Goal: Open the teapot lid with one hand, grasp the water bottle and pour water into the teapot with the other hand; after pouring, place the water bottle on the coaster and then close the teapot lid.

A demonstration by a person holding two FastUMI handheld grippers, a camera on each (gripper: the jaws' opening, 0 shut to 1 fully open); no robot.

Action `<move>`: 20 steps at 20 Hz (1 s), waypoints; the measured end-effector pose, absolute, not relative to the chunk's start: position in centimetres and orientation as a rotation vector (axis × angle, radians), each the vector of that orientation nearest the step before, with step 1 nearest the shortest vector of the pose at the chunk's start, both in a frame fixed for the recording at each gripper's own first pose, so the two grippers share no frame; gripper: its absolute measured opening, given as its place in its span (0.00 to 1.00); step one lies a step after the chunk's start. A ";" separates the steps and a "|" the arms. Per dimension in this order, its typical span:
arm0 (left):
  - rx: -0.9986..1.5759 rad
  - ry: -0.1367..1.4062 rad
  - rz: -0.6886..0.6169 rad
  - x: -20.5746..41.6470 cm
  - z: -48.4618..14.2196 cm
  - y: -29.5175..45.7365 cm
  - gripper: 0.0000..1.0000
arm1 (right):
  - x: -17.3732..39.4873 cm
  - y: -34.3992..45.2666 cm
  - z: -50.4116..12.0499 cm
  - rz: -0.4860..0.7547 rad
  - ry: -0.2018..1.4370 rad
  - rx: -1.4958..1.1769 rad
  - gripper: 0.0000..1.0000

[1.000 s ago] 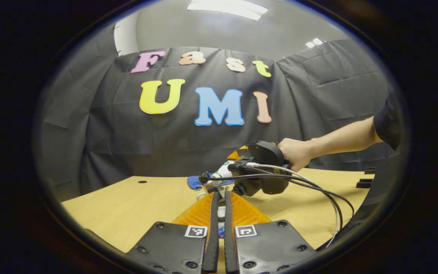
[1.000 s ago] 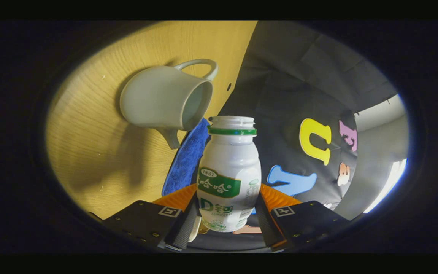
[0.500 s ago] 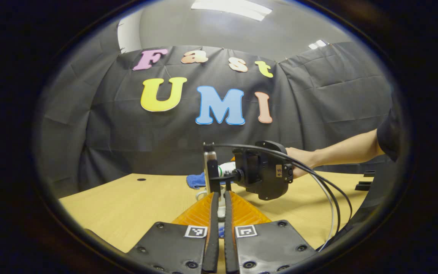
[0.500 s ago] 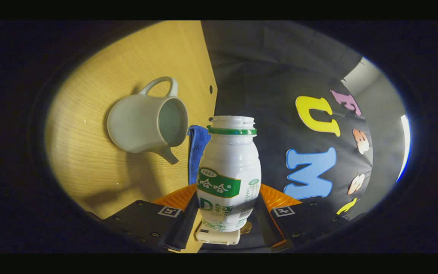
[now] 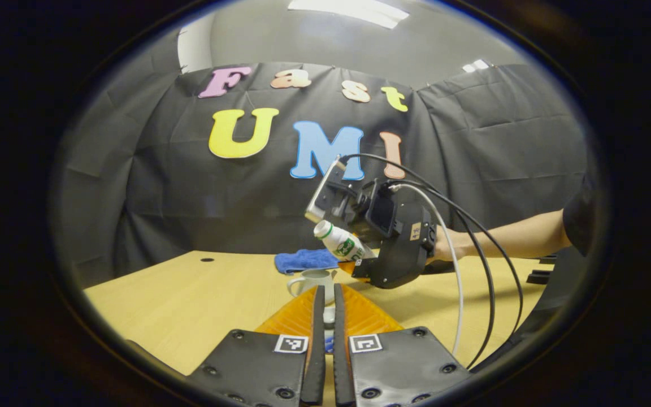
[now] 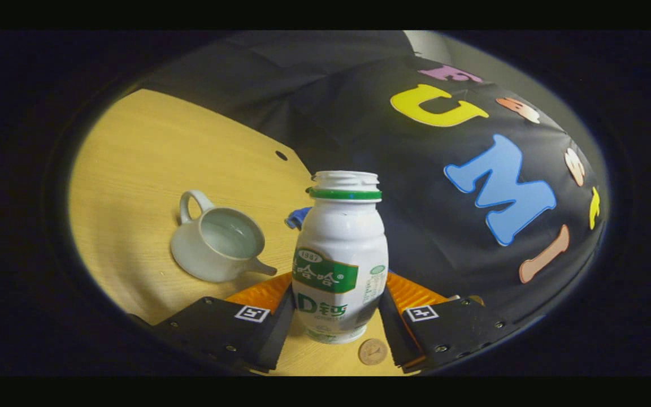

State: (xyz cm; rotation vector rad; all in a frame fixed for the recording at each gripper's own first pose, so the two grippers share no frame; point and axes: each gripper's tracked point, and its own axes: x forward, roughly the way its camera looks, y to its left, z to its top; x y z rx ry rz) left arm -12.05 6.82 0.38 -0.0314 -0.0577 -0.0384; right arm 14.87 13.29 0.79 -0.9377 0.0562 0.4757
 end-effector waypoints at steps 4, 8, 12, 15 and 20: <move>-0.049 -0.053 -0.033 -11.9 0.4 7.1 0.13 | 13.8 13.2 1.5 0.507 0.090 -0.698 0.72; -0.085 -0.044 -0.033 -11.5 0.5 7.4 0.16 | 12.6 12.0 2.9 0.492 0.093 -0.482 0.72; -0.058 -0.043 -0.016 -10.7 0.9 7.8 0.13 | 12.4 8.9 4.3 0.426 0.082 -0.378 0.72; -0.070 -0.064 -0.031 -9.0 2.2 7.4 0.16 | 12.5 6.9 4.9 0.382 0.086 -0.276 0.72; -0.106 -0.103 -0.077 -3.7 5.2 6.5 0.13 | 13.2 3.4 5.9 0.309 0.058 -0.152 0.72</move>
